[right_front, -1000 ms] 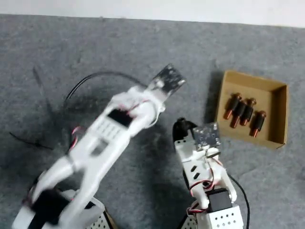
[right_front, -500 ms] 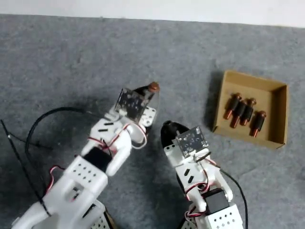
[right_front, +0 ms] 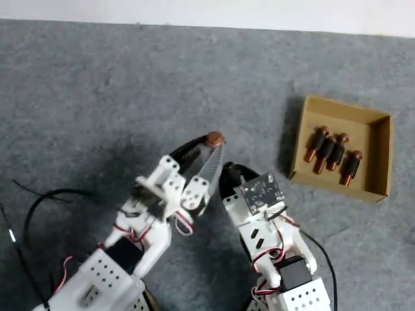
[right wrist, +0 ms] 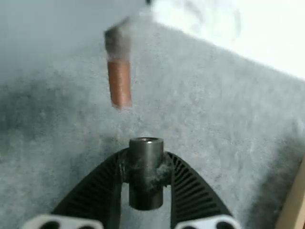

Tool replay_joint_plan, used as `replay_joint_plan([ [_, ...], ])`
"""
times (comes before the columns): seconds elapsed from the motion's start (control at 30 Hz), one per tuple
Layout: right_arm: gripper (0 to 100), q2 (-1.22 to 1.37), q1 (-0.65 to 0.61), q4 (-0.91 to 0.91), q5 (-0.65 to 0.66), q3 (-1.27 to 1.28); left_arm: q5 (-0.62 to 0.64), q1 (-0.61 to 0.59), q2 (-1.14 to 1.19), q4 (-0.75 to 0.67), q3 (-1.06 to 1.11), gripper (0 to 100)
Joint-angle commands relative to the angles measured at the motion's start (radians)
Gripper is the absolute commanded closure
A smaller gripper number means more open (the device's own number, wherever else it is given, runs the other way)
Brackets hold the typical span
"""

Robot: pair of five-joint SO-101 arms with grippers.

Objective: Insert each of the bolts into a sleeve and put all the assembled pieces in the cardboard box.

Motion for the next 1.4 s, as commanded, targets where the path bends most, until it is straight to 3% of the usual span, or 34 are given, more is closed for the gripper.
replay_joint_plan([
  [0.0, 99.3, -0.015, -0.005, -0.114, 0.006, 0.11, 0.118, 0.012, -0.143, -0.071, 0.022, 99],
  [0.47, 99.3, -0.018, -0.079, -0.159, 0.009, 0.11, 0.141, -0.021, -0.291, -0.077, 0.101, 99],
  [0.73, 99.4, -0.019, -0.124, -0.288, 0.086, 0.11, 0.282, -0.028, -0.291, -0.078, 0.11, 99],
  [1.03, 99.4, -0.019, -0.124, -0.302, 0.087, 0.11, 0.281, -0.031, -0.294, -0.08, 0.099, 99],
  [1.17, 99.4, -0.019, -0.122, -0.302, 0.087, 0.11, 0.281, -0.097, -0.36, -0.123, 0.107, 99],
  [1.27, 99.4, -0.019, -0.122, -0.3, 0.087, 0.11, 0.282, -0.137, -0.433, -0.084, 0.104, 99],
  [1.37, 99.4, -0.019, -0.122, -0.298, 0.087, 0.11, 0.284, -0.097, -0.484, 0.031, 0.105, 99],
])
